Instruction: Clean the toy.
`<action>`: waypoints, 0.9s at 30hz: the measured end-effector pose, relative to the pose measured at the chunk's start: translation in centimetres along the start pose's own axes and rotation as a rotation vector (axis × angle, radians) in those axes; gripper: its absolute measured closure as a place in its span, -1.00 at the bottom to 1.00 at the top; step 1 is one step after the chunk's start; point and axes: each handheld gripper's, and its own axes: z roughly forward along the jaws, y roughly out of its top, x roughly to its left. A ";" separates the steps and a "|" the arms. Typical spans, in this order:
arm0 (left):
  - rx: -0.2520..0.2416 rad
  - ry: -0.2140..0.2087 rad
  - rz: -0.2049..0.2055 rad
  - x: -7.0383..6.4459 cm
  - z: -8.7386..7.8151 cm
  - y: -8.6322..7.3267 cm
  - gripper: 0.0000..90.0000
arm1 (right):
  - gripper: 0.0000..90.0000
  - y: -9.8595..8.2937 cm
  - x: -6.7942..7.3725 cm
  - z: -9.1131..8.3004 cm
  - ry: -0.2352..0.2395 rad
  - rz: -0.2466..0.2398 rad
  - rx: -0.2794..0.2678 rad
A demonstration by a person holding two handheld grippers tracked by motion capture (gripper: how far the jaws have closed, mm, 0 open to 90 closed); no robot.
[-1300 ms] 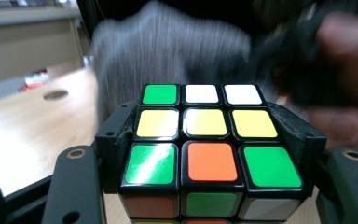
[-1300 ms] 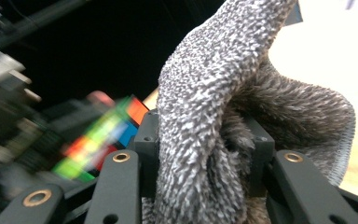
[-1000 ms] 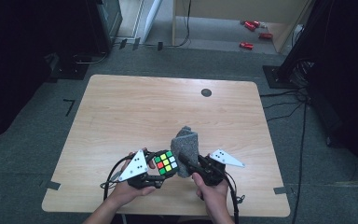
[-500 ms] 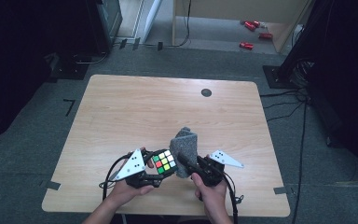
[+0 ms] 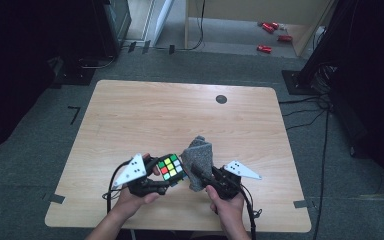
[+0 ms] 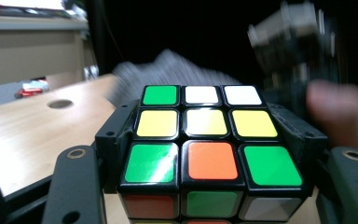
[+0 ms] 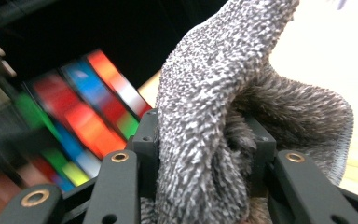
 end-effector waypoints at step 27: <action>0.006 -0.016 -0.143 0.9 0.2 0.0 -0.23 | 0.32 -2.8 4.4 2.4 0.081 -0.427 0.051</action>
